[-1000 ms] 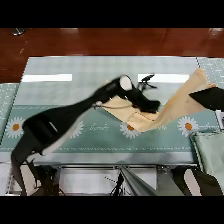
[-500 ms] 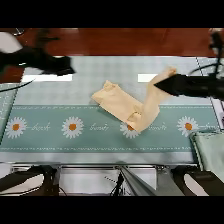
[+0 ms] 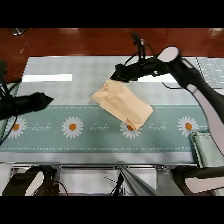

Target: Fold the shirts.

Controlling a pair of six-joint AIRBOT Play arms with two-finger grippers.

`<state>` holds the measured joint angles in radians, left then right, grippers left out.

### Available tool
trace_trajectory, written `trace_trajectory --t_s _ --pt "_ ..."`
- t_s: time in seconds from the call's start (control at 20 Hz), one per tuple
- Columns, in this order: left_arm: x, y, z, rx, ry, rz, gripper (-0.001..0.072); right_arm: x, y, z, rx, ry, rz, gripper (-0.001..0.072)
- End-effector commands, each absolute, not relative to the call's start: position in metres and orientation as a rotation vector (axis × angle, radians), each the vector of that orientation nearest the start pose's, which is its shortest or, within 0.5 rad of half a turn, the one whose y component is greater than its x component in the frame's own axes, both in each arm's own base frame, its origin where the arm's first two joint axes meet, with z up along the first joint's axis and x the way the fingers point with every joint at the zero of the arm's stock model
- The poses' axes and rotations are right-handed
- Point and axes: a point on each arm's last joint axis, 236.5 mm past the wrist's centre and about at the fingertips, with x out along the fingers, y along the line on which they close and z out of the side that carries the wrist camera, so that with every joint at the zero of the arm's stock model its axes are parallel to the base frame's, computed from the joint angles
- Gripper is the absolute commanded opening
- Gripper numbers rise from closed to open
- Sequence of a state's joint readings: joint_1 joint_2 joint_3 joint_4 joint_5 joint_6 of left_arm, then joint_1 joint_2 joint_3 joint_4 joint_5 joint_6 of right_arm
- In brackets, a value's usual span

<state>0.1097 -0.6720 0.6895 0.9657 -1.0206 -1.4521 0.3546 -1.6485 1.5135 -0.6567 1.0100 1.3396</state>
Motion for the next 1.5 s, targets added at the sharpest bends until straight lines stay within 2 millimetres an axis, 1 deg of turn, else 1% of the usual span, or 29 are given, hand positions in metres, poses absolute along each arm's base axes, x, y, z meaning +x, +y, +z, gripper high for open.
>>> trace_trajectory --t_s 0.0,0.05,0.1,0.15,0.2,0.25,0.3,0.35,0.4,0.5,0.6,0.65,0.7,0.75,0.8,0.85,0.9,0.95,1.0,1.05,1.1,1.15,1.2,1.25,1.3,1.4,1.45 --pt "0.277 -0.099 0.043 -0.591 0.943 -0.282 0.0024 0.442 0.351 0.023 0.520 1.207 0.819 0.0020" --pt "0.276 -0.102 0.036 -0.593 0.947 -0.281 0.0024 0.444 0.351 0.021 0.531 1.215 0.810 0.0021" --pt "0.276 -0.104 0.031 -0.595 0.948 -0.282 0.0024 0.443 0.351 0.020 0.532 1.217 0.809 0.0087" --pt "0.276 -0.108 0.028 -0.596 0.950 -0.288 0.0023 0.440 0.351 0.021 0.530 1.229 0.818 0.0453" --pt "0.278 -0.111 0.027 -0.594 0.948 -0.292 0.0024 0.433 0.351 0.022 0.495 1.243 0.853 0.0622" --pt "0.280 -0.114 0.027 -0.595 0.942 -0.297 0.0023 0.425 0.348 0.026 0.454 1.256 0.901 0.0623" --pt "0.282 -0.116 0.028 -0.599 0.936 -0.303 0.0023 0.419 0.340 0.034 0.422 1.278 0.933 0.0623" --pt "0.284 -0.119 0.029 -0.607 0.928 -0.307 0.0024 0.416 0.327 0.044 0.401 1.290 0.942 0.0622" --pt "0.286 -0.120 0.031 -0.611 0.917 -0.309 0.0023 0.414 0.309 0.056 0.385 1.294 0.934 0.0622" --pt "0.287 -0.120 0.032 -0.616 0.911 -0.308 0.0023 0.416 0.250 0.084 0.326 1.279 0.840 0.0622" --pt "0.287 -0.120 0.032 -0.616 0.909 -0.307 0.0024 0.414 0.173 0.110 0.211 1.244 0.655 0.0622" --pt "0.287 -0.120 0.032 -0.616 0.909 -0.307 0.0024 0.409 0.134 0.120 0.172 1.211 0.545 0.0622" --pt "0.287 -0.120 0.032 -0.616 0.909 -0.307 0.0024 0.400 0.103 0.126 0.170 1.174 0.443 0.0622" --pt "0.287 -0.120 0.032 -0.615 0.909 -0.307 0.0024 0.390 0.075 0.127 0.206 1.116 0.334 0.0621" --pt "0.288 -0.120 0.033 -0.614 0.907 -0.309 0.0023 0.380 0.056 0.121 0.261 1.052 0.245 0.0621" --pt "0.288 -0.120 0.033 -0.614 0.907 -0.309 0.0024 0.364 0.041 0.106 0.342 0.992 0.157 0.0621" --pt "0.288 -0.120 0.033 -0.614 0.903 -0.306 0.0024 0.347 0.034 0.083 0.430 0.958 0.079 0.0620" --pt "0.289 -0.119 0.033 -0.615 0.898 -0.305 0.0023 0.328 0.032 0.053 0.532 0.942 0.007 0.0620" --pt "0.290 -0.118 0.034 -0.615 0.893 -0.302 0.0024 0.311 0.041 0.023 0.649 0.948 -0.027 0.0620" --pt "0.292 -0.118 0.035 -0.615 0.886 -0.299 0.0024 0.295 0.056 -0.005 0.779 0.971 -0.041 0.0620" --pt "0.293 -0.117 0.035 -0.616 0.880 -0.296 0.0023 0.283 0.074 -0.026 0.886 1.004 -0.032 0.0620" --pt "0.294 -0.116 0.036 -0.616 0.874 -0.293 0.0024 0.274 0.092 -0.042 0.965 1.040 -0.011 0.0620" --pt "0.295 -0.116 0.037 -0.616 0.869 -0.290 0.0024 0.269 0.106 -0.051 0.982 1.070 0.017 0.0620" --pt "0.296 -0.115 0.037 -0.617 0.866 -0.289 0.0023 0.268 0.116 -0.058 0.951 1.103 0.051 0.0620" --pt "0.297 -0.115 0.037 -0.617 0.862 -0.287 0.0024 0.268 0.121 -0.067 0.918 1.134 0.067 0.0620" --pt "0.297 -0.115 0.037 -0.617 0.862 -0.287 0.0023 0.273 0.129 -0.084 0.932 1.217 0.069 0.0620" --pt "0.296 -0.115 0.037 -0.617 0.863 -0.288 0.0024 0.277 0.138 -0.087 0.944 1.248 0.099 0.0620"
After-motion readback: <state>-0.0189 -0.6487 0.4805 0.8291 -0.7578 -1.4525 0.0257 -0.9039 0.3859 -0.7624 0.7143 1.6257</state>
